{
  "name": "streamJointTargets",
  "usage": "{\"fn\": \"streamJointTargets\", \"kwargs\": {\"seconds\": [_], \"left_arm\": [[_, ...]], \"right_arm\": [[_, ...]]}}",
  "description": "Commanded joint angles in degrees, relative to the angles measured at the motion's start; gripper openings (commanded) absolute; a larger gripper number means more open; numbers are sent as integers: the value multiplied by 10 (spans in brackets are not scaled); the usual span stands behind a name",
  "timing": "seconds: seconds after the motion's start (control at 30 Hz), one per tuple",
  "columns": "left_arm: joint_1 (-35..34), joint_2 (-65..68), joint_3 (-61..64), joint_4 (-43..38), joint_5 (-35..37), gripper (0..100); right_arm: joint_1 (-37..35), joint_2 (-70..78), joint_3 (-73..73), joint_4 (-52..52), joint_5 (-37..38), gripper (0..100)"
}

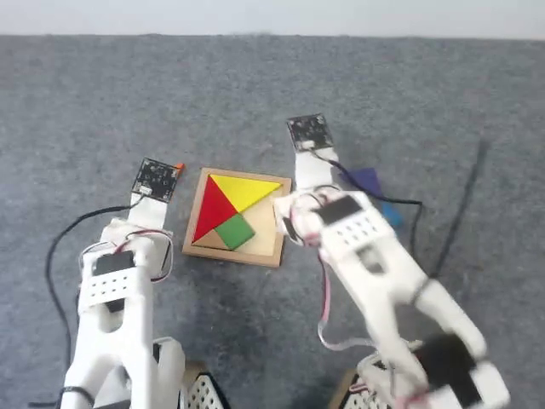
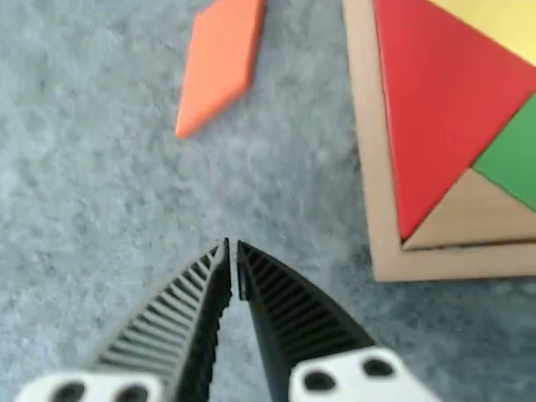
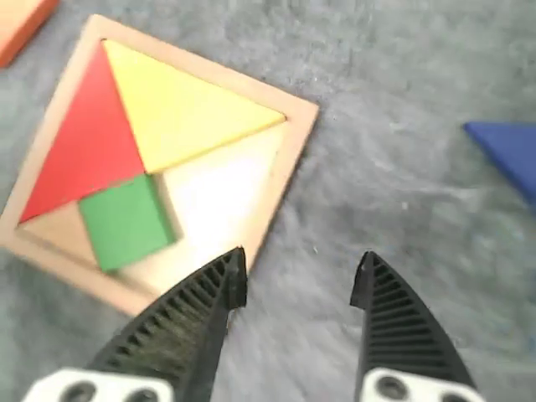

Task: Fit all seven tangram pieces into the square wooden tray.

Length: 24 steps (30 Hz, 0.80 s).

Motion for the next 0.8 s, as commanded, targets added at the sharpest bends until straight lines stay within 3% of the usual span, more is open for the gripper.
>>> {"fn": "streamJointTargets", "kwargs": {"seconds": [0.0, 0.47, 0.6, 0.77], "left_arm": [[-4, -19, -2, -18, -12, 13], [-5, -23, 13, -42, -14, 13], [-5, -23, 13, -42, -14, 13], [-5, -23, 13, -41, -14, 13]], "right_arm": [[-6, 101, -112, 5, -40, 215], [-15, 355, -378, 158, -61, 212], [-15, 377, -393, 157, -14, 206], [-10, 379, -396, 152, 50, 85]]}}
